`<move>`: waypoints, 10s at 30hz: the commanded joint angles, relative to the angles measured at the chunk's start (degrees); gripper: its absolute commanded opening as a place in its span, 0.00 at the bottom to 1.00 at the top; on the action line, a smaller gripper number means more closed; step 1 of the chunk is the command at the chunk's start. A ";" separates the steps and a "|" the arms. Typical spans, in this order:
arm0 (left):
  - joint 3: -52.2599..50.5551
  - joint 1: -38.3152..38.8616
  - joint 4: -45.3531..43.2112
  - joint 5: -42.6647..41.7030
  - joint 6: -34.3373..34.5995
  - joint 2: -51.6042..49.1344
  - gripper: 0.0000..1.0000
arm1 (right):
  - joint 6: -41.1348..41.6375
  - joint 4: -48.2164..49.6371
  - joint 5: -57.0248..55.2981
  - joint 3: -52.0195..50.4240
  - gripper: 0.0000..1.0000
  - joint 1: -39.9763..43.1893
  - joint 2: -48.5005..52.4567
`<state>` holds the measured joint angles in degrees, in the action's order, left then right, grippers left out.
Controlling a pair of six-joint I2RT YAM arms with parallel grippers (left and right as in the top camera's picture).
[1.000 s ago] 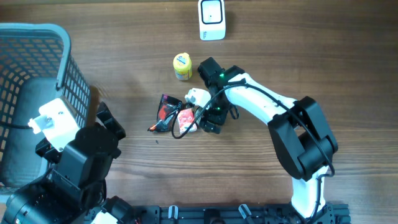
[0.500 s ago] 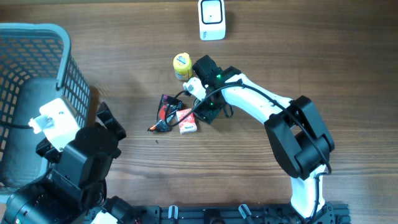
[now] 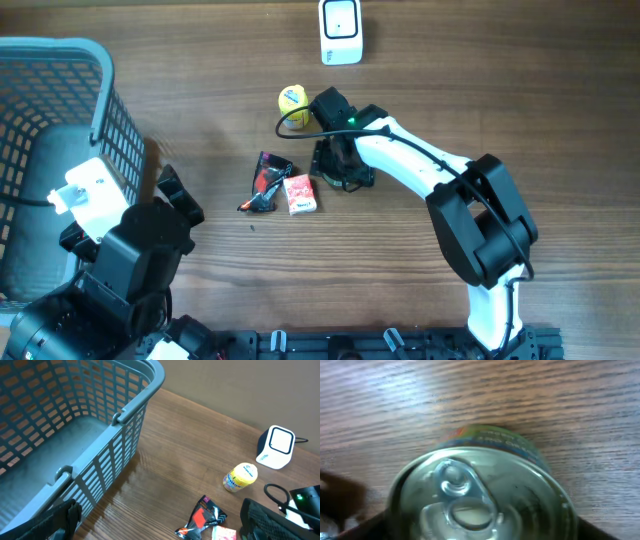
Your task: Scan the item barcode
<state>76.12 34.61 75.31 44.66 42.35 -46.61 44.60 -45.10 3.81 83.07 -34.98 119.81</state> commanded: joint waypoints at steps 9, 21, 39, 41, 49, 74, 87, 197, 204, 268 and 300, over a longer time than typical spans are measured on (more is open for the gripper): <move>-0.39 0.00 0.04 -0.33 0.59 -0.04 1.00 | -30.03 3.54 -7.04 -1.99 1.00 0.17 3.63; -0.39 0.00 0.90 -1.16 0.59 -0.04 1.00 | -18.45 1.09 -0.72 -1.99 0.66 0.17 3.63; -0.39 0.00 1.92 -1.14 0.57 -0.04 1.00 | -5.55 -1.90 -4.17 -1.99 0.69 0.17 3.63; -0.39 0.00 1.92 -1.14 0.57 -0.04 1.00 | -5.55 -2.16 -4.09 -1.99 0.69 0.17 3.63; -0.39 0.00 1.92 -1.14 0.59 -0.04 1.00 | -9.46 -14.73 16.11 3.02 0.59 5.11 3.61; -0.39 0.00 2.12 -1.33 3.82 -0.07 1.00 | -22.08 -18.73 37.77 11.21 0.45 10.69 3.61; -2.08 0.00 2.03 1.36 4.92 -0.07 1.00 | -28.28 21.77 3.54 11.21 0.40 15.87 3.61; -5.77 0.07 -17.75 -20.31 7.45 -30.18 1.00 | -34.56 -3.96 -8.74 12.13 1.00 78.12 11.28; -5.77 0.04 -17.57 -14.60 2.84 -20.11 1.00 | -34.56 -5.70 0.76 12.17 1.00 76.02 -4.15; -5.79 0.00 5.16 -10.49 3.10 9.81 1.00 | -1.33 -1.25 -2.03 8.52 1.00 -6.25 3.13; -6.91 0.00 5.11 -9.92 3.15 9.75 1.00 | 12.46 -9.38 -1.79 15.82 0.98 -7.17 0.76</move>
<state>69.69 34.57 80.60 34.44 45.76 -36.80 51.24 -55.92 1.34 97.82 -42.02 120.75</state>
